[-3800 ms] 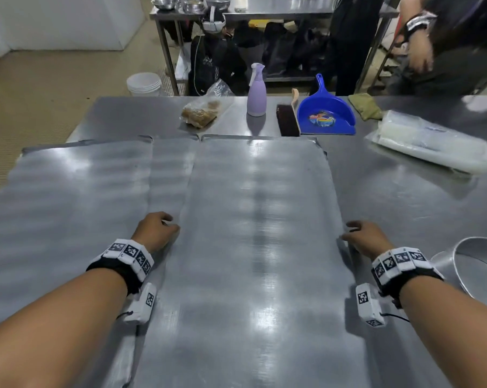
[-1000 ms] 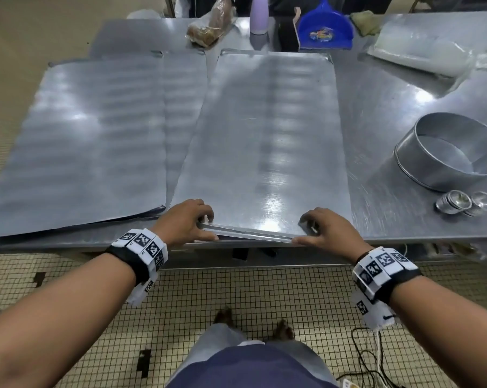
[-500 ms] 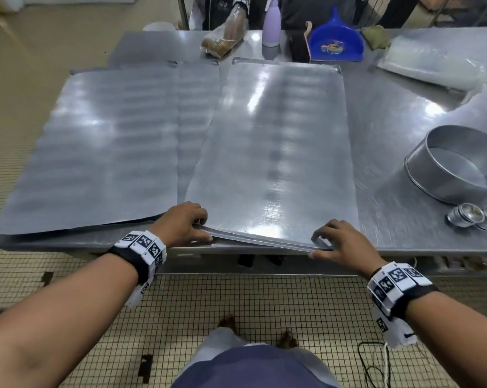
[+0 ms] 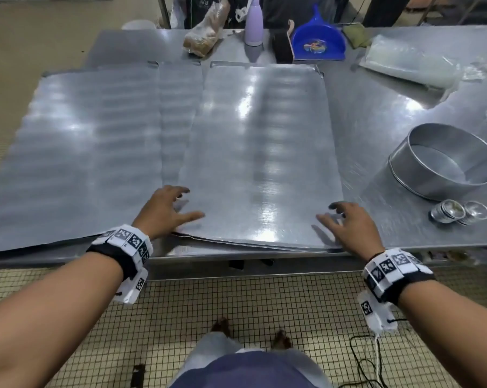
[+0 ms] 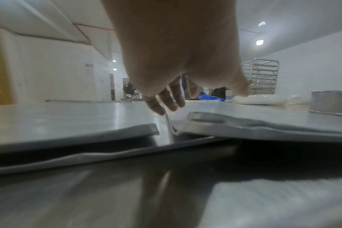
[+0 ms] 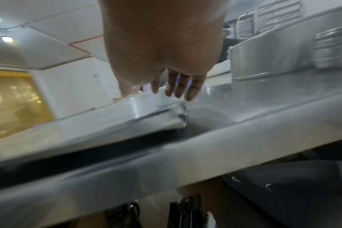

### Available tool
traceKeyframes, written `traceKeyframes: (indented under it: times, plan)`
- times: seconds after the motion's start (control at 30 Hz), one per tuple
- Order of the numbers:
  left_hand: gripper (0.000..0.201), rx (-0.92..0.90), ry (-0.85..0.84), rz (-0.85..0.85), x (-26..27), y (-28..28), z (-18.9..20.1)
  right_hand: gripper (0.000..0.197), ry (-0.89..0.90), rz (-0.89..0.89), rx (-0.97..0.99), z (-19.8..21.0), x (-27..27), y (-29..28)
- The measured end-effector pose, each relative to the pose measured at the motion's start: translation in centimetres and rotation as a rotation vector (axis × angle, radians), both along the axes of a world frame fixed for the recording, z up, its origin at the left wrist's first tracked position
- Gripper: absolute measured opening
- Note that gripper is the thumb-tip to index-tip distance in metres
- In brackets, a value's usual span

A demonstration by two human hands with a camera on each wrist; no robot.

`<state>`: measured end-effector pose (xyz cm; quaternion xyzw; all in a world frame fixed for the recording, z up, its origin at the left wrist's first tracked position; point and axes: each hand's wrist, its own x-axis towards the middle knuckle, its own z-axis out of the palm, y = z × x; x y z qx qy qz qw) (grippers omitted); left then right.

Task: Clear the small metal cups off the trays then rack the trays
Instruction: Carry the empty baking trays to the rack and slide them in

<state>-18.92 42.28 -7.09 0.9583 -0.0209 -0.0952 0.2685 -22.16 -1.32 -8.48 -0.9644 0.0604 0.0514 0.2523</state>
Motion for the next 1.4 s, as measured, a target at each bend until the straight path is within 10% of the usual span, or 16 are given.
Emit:
traceKeyframes:
  times: [0.17,0.33,0.53,0.73,1.1,1.4]
  plan:
    - [0.078,0.040,0.129,0.201,4.1,0.8,-1.2,0.066,0.162,-0.306,0.114,-0.8,2.4,-1.9]
    - [0.029,-0.142,0.172,0.288,5.8,1.2,-2.8,0.060,0.176,-0.391,0.194,-1.6,3.0,-1.6]
    - [0.055,-0.359,0.228,0.376,7.0,3.8,-5.8,0.053,0.180,-0.402,0.317,-0.6,3.3,-2.5]
    - [0.051,-0.291,0.330,0.361,1.6,0.2,-0.1,0.055,0.276,-0.297,0.300,0.6,1.1,-6.0]
    - [0.046,-0.340,0.369,0.424,-11.0,-2.9,-0.9,0.086,0.391,-0.139,0.368,-0.6,-5.8,-10.1]
    - [0.044,-0.377,0.308,0.443,-11.5,-3.0,-2.7,0.047,0.299,-0.132,0.286,-2.4,-5.7,-10.4]
